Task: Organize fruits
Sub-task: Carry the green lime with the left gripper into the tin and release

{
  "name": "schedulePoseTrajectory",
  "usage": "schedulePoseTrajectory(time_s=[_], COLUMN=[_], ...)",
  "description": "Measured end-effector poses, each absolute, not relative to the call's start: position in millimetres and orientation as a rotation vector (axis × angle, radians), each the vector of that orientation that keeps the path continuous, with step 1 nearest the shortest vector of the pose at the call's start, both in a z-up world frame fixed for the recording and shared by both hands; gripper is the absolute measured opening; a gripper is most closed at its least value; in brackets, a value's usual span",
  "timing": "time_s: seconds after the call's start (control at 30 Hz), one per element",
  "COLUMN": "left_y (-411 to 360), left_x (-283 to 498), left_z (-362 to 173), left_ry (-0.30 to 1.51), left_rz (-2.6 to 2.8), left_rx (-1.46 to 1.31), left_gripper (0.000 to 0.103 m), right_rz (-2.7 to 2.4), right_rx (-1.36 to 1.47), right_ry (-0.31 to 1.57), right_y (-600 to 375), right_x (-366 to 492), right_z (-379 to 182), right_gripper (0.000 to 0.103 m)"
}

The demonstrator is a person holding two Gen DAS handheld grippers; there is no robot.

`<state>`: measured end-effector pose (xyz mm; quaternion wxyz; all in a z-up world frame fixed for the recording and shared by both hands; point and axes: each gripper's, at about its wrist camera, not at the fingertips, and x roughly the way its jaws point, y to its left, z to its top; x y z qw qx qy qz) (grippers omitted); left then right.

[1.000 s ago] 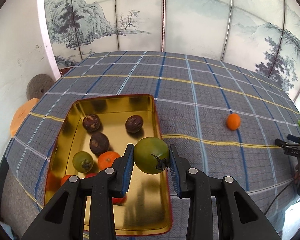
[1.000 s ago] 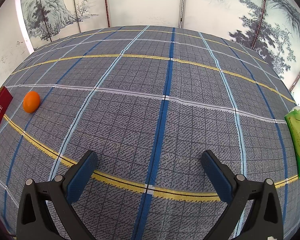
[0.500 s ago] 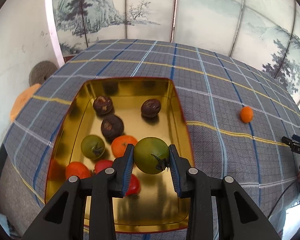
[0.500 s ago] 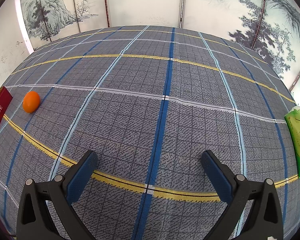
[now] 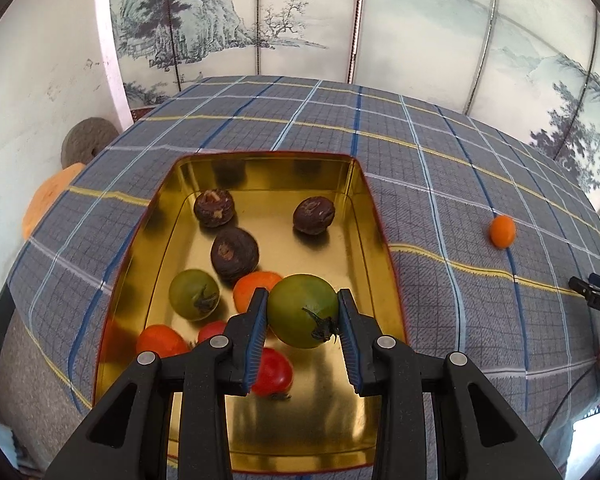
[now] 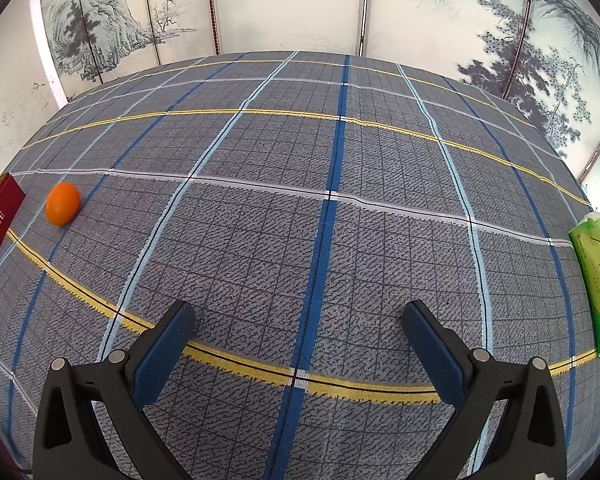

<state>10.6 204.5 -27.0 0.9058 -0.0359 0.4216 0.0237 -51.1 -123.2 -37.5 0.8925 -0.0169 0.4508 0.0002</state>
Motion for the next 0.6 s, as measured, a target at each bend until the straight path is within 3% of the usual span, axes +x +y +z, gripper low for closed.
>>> schedulePoseTrajectory(time_s=[0.6], left_y=[186], left_x=[40], left_z=[-26], left_ry=[0.856], left_rz=[0.076], left_rx=[0.001], left_gripper=[0.036], right_rz=[0.000], right_rx=[-0.035], right_ry=[0.935], right_y=[-123], right_x=[-51], right_z=[-38], right_gripper=[0.103])
